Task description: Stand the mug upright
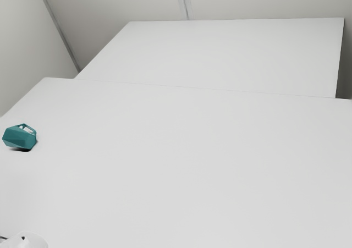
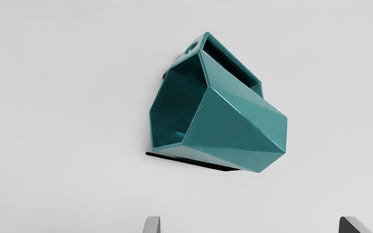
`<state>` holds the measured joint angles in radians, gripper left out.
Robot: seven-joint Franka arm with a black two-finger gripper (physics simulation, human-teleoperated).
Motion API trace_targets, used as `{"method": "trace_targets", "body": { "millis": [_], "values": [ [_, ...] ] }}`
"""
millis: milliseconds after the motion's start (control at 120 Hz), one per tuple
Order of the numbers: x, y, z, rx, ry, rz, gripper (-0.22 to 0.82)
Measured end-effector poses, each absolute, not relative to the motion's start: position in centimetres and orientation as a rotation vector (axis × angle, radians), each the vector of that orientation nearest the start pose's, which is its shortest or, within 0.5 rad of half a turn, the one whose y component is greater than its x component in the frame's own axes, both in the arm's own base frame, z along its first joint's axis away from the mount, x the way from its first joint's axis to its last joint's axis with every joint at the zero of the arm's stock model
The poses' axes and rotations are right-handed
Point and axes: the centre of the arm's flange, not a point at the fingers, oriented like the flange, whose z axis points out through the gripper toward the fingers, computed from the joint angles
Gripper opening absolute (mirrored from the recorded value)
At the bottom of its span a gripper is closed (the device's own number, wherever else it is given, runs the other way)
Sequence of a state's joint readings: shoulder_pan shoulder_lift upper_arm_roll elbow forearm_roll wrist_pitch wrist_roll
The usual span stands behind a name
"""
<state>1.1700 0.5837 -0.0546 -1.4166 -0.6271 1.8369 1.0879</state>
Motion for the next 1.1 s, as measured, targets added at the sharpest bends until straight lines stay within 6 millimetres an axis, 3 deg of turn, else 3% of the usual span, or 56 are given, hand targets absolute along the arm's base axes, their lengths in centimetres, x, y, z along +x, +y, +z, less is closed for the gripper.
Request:
{"method": "trace_targets", "body": {
  "millis": [108, 317, 767, 1100],
  "values": [
    [36.2, 63.1, 34.6, -3.403, -0.236, -0.916, 0.60],
    [40.0, 63.4, 31.2, -3.345, 0.067, -1.036, 0.60],
    [40.6, 61.4, 28.7, -3.276, 0.349, -1.055, 0.55],
    [41.6, 60.3, 28.9, -3.235, 0.481, -1.077, 0.48]
  ]
}}
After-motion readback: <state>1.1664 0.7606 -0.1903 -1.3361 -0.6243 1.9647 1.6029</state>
